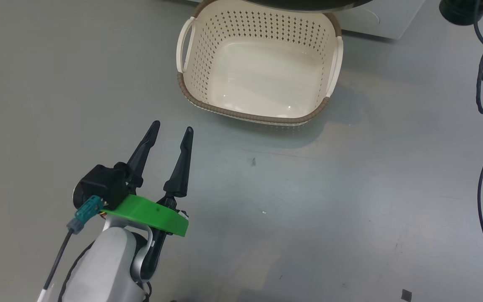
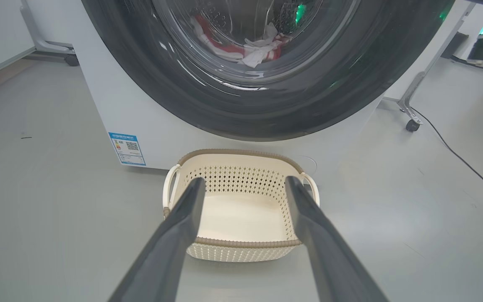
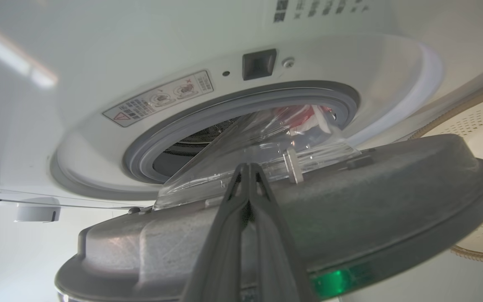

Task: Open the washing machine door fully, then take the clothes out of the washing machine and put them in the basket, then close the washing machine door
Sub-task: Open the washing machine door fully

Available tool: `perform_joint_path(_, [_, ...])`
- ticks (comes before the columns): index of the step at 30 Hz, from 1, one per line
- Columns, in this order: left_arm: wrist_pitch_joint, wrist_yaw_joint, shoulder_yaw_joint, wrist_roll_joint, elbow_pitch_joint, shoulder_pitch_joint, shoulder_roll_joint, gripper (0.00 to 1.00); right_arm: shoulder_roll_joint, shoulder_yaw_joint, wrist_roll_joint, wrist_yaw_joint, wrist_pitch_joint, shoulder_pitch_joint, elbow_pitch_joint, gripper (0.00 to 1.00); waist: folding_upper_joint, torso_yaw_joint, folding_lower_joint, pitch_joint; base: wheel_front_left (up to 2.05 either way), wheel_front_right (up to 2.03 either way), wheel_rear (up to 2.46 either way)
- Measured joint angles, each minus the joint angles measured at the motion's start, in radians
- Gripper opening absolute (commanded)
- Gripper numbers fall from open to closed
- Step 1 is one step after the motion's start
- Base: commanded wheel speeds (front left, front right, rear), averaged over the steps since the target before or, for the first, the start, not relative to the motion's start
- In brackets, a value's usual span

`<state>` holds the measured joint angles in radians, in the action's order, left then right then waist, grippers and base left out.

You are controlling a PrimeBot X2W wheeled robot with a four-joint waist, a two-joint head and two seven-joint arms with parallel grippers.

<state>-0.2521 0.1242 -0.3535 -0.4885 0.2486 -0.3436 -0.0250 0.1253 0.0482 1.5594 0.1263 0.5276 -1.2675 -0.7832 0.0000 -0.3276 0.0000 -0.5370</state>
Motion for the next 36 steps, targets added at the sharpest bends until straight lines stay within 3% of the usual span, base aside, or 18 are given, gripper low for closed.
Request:
perform_joint_path(30, [0.000,0.000,0.020,0.034,0.002,0.026,0.000,1.00,-0.025,-0.016,0.025,-0.001,0.037,0.070,-0.002,0.00,0.0000,0.036,0.0000,0.074,0.00,0.00,0.00])
perform_joint_path(36, [0.000,0.000,0.031,0.034,0.003,0.028,-0.001,1.00,0.000,-0.038,-0.037,-0.058,-0.017,0.107,0.005,0.00,0.0000,0.043,0.0000,0.095,0.00,0.00,0.00])
